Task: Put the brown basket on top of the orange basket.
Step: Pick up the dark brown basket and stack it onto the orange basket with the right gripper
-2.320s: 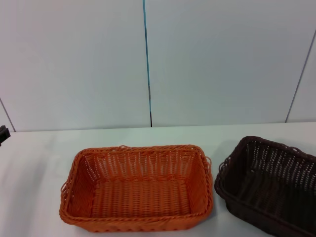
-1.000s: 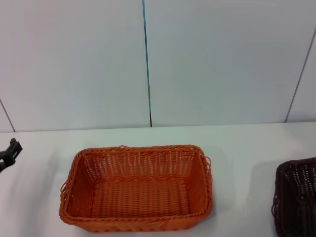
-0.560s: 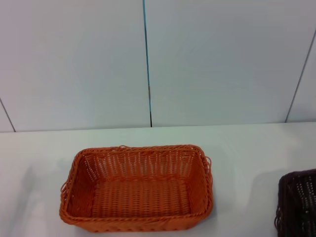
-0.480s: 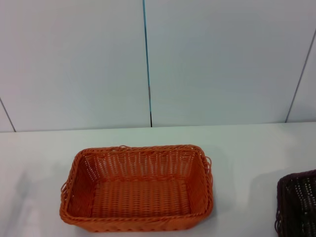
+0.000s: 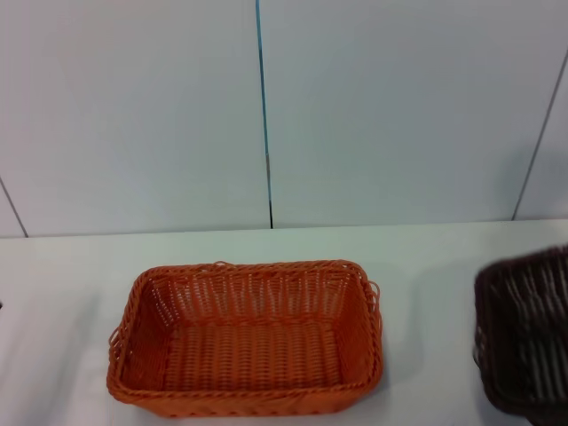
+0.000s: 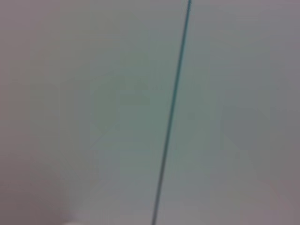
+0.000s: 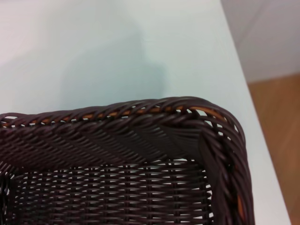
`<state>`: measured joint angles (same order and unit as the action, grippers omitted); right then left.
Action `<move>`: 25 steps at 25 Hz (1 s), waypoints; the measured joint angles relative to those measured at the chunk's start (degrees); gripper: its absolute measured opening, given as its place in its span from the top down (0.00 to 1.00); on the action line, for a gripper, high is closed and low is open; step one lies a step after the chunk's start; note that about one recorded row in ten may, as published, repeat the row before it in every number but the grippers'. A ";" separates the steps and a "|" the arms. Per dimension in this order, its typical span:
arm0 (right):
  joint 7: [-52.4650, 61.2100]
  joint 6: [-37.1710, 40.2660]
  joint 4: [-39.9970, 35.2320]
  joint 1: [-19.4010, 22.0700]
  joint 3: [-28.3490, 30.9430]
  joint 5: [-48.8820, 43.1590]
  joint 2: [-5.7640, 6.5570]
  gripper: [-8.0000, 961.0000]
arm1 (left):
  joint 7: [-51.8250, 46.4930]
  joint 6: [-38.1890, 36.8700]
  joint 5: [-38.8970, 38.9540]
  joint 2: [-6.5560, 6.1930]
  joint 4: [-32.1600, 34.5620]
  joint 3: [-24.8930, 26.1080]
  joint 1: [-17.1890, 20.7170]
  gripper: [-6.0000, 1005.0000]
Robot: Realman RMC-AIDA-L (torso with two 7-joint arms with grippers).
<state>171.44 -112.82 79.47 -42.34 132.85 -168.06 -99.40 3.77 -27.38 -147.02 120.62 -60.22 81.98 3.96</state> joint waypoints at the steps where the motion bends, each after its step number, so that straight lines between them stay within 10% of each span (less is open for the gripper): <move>1: -0.07 0.00 -0.18 -1.07 -0.14 0.01 0.03 0.86 | -2.41 -1.86 -1.70 -0.30 -0.02 -0.88 0.41 0.12; 25: 0.93 0.02 -2.05 -18.64 -2.89 -0.16 -3.33 0.86 | -9.32 -7.17 -9.10 -0.80 6.44 -1.86 -1.87 0.12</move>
<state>172.37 -112.80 77.42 -60.98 129.96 -168.22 -102.73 -5.55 -34.56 -156.12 119.82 -53.78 80.11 2.09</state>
